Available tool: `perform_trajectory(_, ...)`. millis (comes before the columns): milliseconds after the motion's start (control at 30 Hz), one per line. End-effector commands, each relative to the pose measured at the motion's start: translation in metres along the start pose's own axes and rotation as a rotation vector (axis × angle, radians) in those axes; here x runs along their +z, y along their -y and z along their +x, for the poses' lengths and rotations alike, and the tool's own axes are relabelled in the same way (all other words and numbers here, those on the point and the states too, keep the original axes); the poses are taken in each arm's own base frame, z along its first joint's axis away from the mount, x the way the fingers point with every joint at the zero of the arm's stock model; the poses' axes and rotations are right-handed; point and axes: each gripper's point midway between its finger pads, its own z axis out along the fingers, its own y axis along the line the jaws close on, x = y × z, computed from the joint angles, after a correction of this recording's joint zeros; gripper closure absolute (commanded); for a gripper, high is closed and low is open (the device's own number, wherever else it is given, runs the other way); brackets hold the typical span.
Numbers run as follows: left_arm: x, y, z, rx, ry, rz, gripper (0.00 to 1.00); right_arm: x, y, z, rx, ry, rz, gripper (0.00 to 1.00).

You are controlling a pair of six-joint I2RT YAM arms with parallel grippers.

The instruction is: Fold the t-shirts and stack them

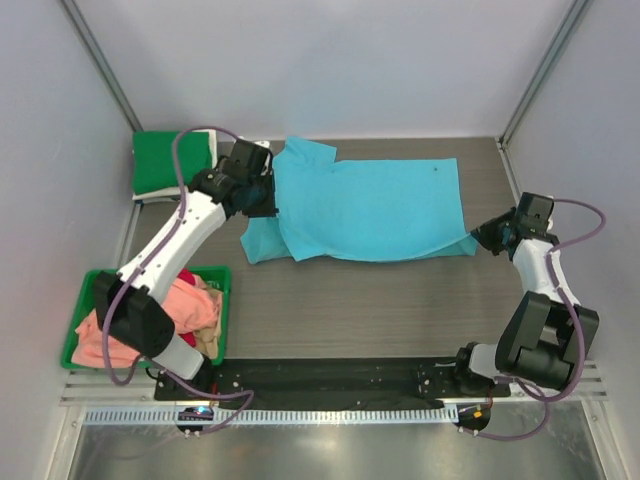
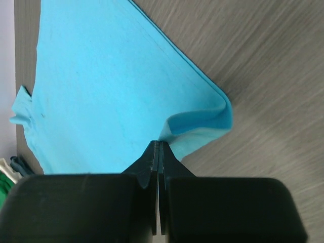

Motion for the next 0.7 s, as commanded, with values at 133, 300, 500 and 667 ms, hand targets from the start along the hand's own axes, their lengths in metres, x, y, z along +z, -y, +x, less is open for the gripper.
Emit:
perform_trajectory(133, 0.032, -0.010, -0.054, 0.082, -0.014, 0.005, 1.00, 0.024, -0.039, -0.033, 0.004, 0.061, -0.060, 0.99)
perform_trajectory(300, 0.065, -0.024, -0.074, 0.038, -0.066, 0.007, 1.00, 0.054, -0.043, -0.030, -0.005, 0.027, -0.033, 0.99)
perform_trajectory(500, 0.083, -0.035, -0.095, 0.026, -0.076, -0.002, 1.00, 0.077, -0.051, -0.034, -0.014, 0.022, -0.014, 0.99)
perform_trajectory(667, 0.108, -0.040, -0.096, 0.018, -0.115, 0.011, 1.00, 0.089, -0.056, -0.038, -0.009, 0.025, -0.009, 0.99)
